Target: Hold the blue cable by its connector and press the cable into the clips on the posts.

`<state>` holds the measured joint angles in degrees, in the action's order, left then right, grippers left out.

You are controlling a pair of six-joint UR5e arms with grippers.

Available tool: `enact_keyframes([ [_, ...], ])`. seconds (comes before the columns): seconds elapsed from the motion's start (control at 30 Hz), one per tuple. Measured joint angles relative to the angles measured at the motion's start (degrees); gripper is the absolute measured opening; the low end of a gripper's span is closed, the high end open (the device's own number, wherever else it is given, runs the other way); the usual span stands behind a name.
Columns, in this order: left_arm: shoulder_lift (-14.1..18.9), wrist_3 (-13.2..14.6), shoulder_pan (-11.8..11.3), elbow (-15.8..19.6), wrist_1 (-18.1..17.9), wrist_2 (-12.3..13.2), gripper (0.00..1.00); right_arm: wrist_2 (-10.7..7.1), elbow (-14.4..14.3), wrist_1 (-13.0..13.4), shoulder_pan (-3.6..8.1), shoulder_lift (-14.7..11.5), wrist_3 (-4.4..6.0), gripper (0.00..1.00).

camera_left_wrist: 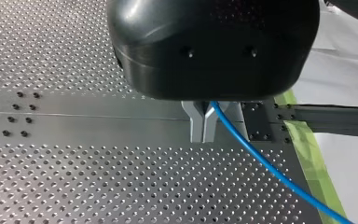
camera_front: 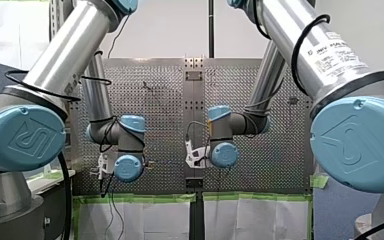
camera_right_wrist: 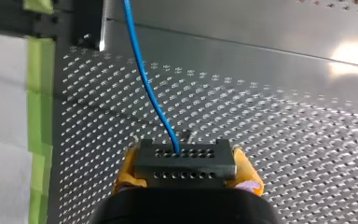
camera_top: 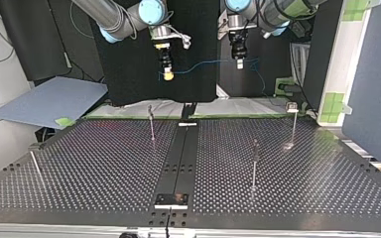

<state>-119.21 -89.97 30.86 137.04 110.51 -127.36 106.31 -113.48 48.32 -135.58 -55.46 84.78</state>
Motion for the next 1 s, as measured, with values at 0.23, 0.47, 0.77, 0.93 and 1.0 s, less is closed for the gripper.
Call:
enact_keyframes([
  [0.23,3.6,0.1,1.5,0.0,3.6,-1.3,0.0,-2.85,0.4,-0.7,-0.55,-3.8,1.34,0.0],
  [0.47,7.3,0.1,1.4,0.0,7.3,-0.9,0.0,-5.69,0.7,-0.7,-0.6,-7.6,1.46,0.0],
  [0.77,12.4,-1.1,0.8,0.0,12.4,-0.7,0.0,-6.33,1.5,-1.3,-0.61,-12.3,1.5,0.0],
  [0.93,14.9,-0.6,0.2,0.0,14.9,-0.5,0.0,-6.81,2.5,-2.4,-0.66,-13.1,1.54,0.0],
  [1.0,16.1,-0.7,0.0,0.0,16.1,-0.4,0.0,-6.9,2.6,-2.6,-0.66,-13.2,1.54,0.0],
])
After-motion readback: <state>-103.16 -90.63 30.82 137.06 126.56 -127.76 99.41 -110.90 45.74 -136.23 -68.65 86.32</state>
